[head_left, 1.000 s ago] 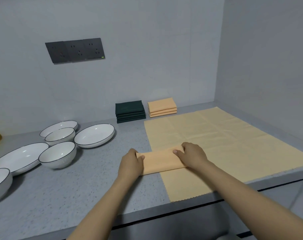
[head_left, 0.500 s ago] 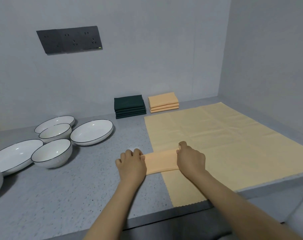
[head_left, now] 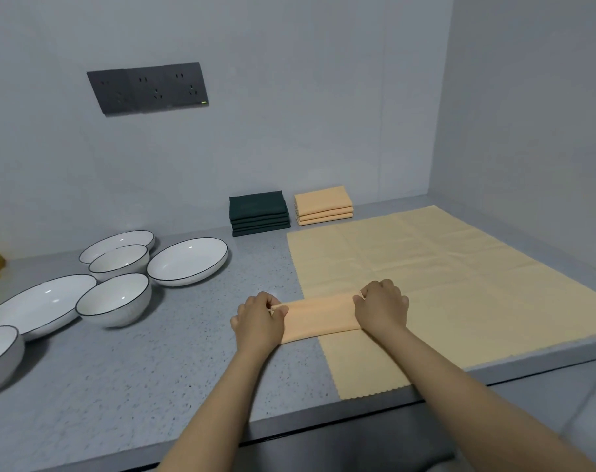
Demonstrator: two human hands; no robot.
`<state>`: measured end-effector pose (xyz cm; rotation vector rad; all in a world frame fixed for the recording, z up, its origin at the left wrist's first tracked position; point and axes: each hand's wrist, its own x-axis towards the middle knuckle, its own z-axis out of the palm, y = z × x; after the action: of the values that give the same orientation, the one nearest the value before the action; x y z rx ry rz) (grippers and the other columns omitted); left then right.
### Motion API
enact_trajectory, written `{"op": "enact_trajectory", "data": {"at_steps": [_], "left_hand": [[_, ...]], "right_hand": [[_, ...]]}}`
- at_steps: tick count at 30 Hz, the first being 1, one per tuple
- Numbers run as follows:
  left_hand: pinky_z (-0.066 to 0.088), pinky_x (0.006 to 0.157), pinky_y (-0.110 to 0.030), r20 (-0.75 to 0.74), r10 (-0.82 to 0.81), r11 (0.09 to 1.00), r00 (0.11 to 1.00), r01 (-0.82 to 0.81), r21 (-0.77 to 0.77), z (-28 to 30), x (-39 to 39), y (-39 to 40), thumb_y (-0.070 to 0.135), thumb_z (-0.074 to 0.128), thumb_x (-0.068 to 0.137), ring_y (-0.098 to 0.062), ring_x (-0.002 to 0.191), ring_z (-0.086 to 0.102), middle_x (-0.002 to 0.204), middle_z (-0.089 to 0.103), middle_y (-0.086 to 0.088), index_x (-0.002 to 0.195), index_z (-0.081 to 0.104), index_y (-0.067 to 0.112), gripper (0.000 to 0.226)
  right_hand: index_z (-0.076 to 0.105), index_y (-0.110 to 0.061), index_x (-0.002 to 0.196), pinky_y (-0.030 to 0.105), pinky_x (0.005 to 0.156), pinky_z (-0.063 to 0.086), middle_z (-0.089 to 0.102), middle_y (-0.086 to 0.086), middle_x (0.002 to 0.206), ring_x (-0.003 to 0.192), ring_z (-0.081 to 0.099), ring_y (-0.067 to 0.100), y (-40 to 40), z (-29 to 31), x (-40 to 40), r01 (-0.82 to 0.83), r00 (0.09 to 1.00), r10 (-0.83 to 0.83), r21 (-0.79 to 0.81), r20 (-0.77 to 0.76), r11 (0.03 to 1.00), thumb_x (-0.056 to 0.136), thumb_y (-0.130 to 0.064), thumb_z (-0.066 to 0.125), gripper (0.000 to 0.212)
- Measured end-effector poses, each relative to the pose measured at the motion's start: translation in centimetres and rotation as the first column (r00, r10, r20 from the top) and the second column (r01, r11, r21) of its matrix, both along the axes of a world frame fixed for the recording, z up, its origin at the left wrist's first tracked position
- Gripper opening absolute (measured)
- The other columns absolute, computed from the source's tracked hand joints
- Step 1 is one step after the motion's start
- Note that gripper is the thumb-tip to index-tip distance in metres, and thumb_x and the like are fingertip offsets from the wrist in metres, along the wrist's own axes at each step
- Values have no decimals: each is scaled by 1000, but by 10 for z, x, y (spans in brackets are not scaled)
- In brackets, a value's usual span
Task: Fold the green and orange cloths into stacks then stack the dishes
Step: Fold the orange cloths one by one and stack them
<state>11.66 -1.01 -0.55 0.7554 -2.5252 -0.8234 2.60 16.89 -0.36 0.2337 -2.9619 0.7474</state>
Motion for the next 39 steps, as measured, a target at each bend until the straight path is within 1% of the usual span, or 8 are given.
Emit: {"op": "enact_trajectory", "data": {"at_steps": [3,8,16,20,24,28,33,39], "left_hand": [[26,78,-28,-78,-53,982,995,66,175,4,6,-2,25,57,92,-17,87,50,80,54,9,79,49,27,15],[35,59,-24,-298,-23,916,954,140,376,22,8,1,15,59,91,-12,68,45,77,47,0,94,49,15,11],[35,60,-20,-411,12,916,912,155,371,57,-33,8,12,60,90,-10,70,46,80,50,2,84,49,19,14],[38,65,-15,-451,21,927,892,152,343,71,-60,8,16,65,87,-10,83,53,84,59,9,79,60,22,11],[39,79,-21,-399,-93,925,912,228,305,79,-92,2,22,66,87,-10,97,55,105,65,8,103,69,19,17],[35,95,-20,-309,-235,893,922,330,306,81,-131,-5,15,65,88,-11,124,45,133,51,3,132,55,14,45],[23,104,-21,-196,-304,905,933,347,248,71,-190,-21,23,66,88,-15,140,27,155,19,-2,144,39,9,63],[21,109,-28,-212,-302,930,929,336,146,66,-261,-38,22,58,93,-21,146,6,156,7,-12,113,49,13,24]], "right_hand": [[54,-19,103,31,91,29,57,2,111,113,46,24,4,6,-1,-20,998,29,-127,65,992,95,-26,48,12],[44,-17,94,30,56,32,52,1,67,67,49,23,13,22,2,-86,992,123,-503,39,860,94,-15,51,7],[52,-18,86,14,48,32,56,1,70,63,48,17,17,50,-21,-149,988,89,-669,-123,728,90,0,45,20],[66,-16,88,3,61,36,63,0,88,75,51,11,16,60,-53,-185,981,102,-657,-164,731,90,-2,52,20],[69,-13,106,15,73,35,65,1,107,95,53,13,14,69,-89,-181,983,129,-641,-127,746,93,-2,49,25],[62,-13,122,23,99,38,58,2,128,119,52,18,10,74,-128,-187,979,194,-644,-60,742,92,-2,50,34],[56,-12,131,29,108,36,49,3,140,128,46,16,-9,71,-181,-222,957,292,-636,6,739,87,-10,64,44],[50,-9,135,30,112,29,39,7,146,133,40,18,-38,66,-251,-260,951,309,-580,-16,772,87,-13,65,50]]}}
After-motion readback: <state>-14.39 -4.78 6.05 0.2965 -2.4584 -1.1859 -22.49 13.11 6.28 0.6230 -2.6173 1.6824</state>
